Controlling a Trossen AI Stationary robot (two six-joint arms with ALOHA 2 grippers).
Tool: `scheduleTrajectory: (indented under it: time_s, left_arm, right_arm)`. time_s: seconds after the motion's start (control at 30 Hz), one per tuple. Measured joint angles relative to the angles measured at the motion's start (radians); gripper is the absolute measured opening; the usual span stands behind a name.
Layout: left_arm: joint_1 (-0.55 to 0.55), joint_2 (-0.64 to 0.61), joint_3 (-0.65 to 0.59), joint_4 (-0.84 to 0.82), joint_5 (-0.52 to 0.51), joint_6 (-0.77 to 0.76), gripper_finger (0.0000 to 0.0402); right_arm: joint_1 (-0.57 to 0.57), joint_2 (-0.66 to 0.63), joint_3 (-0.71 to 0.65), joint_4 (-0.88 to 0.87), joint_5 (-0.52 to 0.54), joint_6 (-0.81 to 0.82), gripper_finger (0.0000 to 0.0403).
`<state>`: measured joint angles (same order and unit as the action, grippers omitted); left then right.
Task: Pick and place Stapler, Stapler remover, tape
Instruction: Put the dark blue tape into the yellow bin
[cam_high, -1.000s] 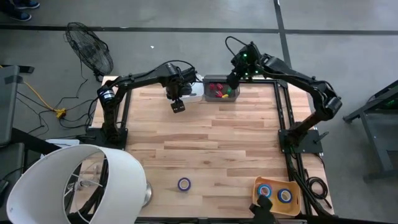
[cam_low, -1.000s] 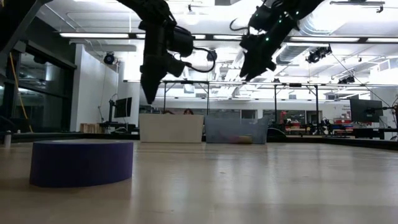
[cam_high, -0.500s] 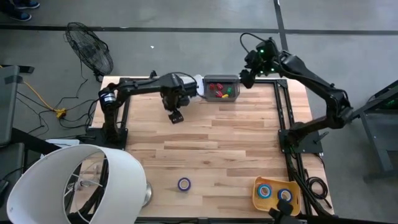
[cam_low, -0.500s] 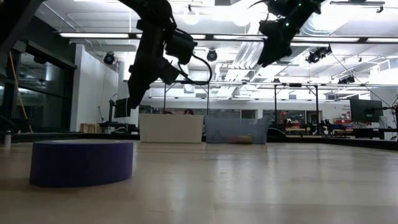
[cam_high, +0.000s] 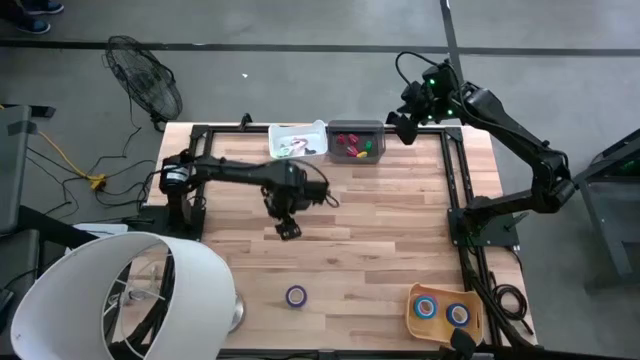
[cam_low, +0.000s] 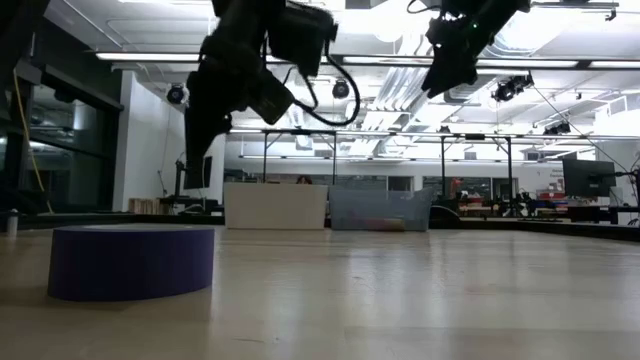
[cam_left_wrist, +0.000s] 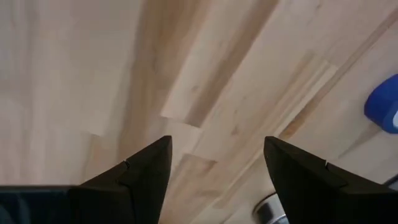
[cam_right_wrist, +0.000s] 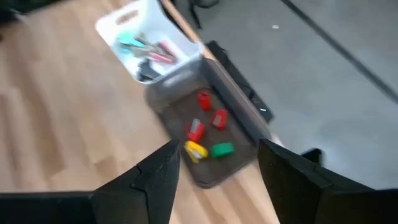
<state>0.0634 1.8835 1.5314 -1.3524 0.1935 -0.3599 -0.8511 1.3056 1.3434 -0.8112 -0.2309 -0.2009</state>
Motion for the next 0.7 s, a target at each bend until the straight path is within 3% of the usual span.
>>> scheduleTrajectory:
  time_s: [0.2, 0.5, 0.7]
  left_arm:
    - [-0.157, 0.0, 0.0, 0.078, -0.019, -0.229, 0.025]
    - [-0.361, 0.0, 0.0, 0.225, -0.106, -0.556, 0.025]
    - [-0.437, 0.0, -0.063, 0.325, -0.07, -0.625, 0.025]
  right_arm:
    - [0.001, 0.0, 0.0, -0.007, -0.095, 0.019, 0.0206]
    - [0.001, 0.0, 0.0, -0.055, -0.097, 0.019, 0.0206]
    - [0.001, 0.0, 0.0, -0.1, -0.06, 0.018, 0.0206]
